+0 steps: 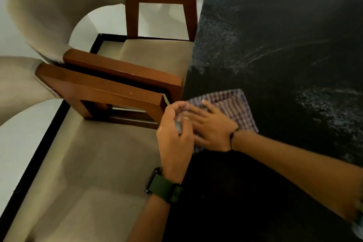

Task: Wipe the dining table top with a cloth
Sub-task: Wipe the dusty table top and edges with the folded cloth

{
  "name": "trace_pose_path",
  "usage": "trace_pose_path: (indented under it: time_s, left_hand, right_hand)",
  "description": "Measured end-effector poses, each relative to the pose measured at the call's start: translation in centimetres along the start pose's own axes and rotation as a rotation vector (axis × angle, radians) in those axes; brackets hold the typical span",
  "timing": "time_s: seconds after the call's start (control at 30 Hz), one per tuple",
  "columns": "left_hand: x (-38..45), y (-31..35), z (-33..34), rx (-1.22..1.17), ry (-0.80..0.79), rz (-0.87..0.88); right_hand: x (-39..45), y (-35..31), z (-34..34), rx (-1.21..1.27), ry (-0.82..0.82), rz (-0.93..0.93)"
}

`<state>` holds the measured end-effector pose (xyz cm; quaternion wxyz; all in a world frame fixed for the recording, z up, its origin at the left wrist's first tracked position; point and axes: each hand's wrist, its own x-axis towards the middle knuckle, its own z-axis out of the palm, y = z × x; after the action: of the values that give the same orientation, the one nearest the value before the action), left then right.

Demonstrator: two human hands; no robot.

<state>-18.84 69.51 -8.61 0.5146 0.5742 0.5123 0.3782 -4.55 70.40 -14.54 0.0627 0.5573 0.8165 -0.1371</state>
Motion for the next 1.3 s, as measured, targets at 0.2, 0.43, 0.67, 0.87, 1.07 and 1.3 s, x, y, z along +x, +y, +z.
trace_pose_path:
  time_s: [0.2,0.43,0.67,0.87,1.07,1.3]
  left_hand:
    - [-0.7,-0.5,0.5,0.05,0.019,0.036]
    - [-1.3,-0.5,0.8,0.016,0.033,0.031]
    - [0.6,-0.7,1.8,0.022,-0.029,0.021]
    - [1.0,-2.5,3.4,0.067,-0.06,0.055]
    - [2.6,-1.8,4.3,0.072,-0.066,0.092]
    - [5.0,-0.4,7.2,0.027,-0.105,0.088]
  right_hand:
    - [7.3,8.1,-2.3,0.015,0.127,0.365]
    - [2.9,1.7,-1.1,0.083,0.105,0.339]
    - [-2.6,-1.5,0.1,0.057,-0.017,0.067]
    - [6.5,8.6,-1.6,0.103,0.176,0.563]
    - [2.1,5.7,-0.2,0.074,0.131,0.496]
    - [-10.0,1.5,4.0,0.092,0.097,0.326]
